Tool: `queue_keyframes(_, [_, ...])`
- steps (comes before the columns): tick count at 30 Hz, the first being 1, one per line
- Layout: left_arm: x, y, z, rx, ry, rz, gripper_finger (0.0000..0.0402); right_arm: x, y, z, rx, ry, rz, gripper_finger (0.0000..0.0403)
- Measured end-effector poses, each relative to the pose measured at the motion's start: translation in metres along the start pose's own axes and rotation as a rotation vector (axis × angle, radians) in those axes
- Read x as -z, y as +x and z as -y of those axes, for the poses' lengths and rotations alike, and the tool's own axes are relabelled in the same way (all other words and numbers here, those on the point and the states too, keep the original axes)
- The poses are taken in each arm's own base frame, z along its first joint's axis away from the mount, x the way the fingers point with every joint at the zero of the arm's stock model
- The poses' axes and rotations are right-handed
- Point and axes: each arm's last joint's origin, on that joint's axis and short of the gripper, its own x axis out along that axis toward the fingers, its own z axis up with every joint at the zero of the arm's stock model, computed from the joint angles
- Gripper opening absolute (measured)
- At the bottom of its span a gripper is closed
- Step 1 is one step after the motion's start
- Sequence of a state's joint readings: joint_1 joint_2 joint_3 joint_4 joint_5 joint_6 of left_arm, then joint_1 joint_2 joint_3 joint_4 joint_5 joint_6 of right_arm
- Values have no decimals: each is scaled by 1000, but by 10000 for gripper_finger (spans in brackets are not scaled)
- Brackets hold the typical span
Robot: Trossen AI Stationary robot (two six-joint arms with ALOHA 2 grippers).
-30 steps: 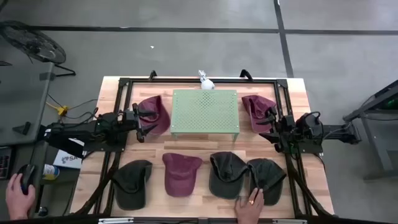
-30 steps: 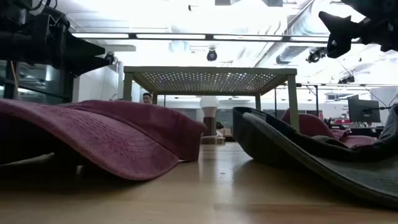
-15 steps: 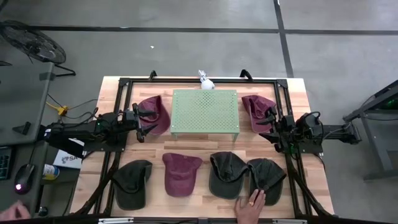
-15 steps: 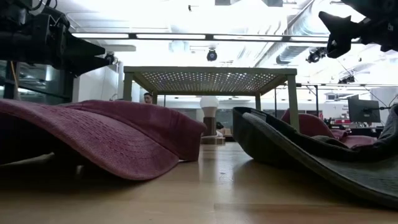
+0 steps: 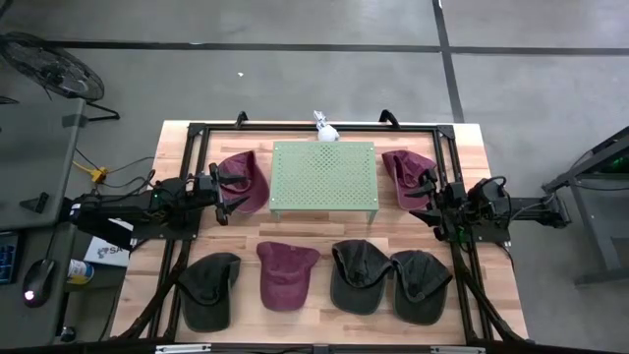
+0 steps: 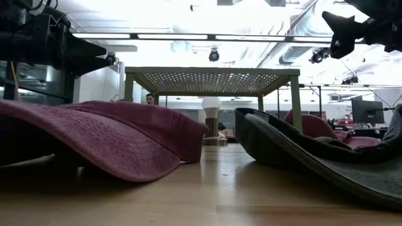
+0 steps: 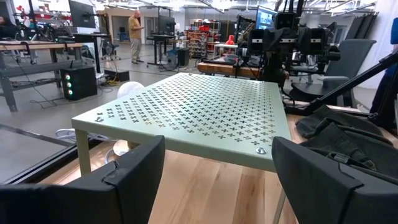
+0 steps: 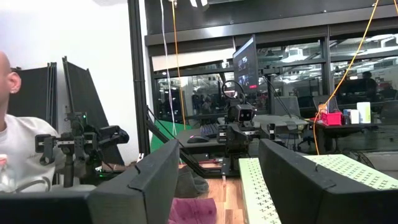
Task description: Pick & Place hat
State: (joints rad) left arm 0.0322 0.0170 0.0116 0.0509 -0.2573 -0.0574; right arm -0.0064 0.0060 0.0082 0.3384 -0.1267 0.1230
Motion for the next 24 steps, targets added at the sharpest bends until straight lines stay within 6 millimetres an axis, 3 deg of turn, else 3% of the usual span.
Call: queue_keyframes(24, [0,0,0,1,0,0,291,0,0,0,4,0,0,216])
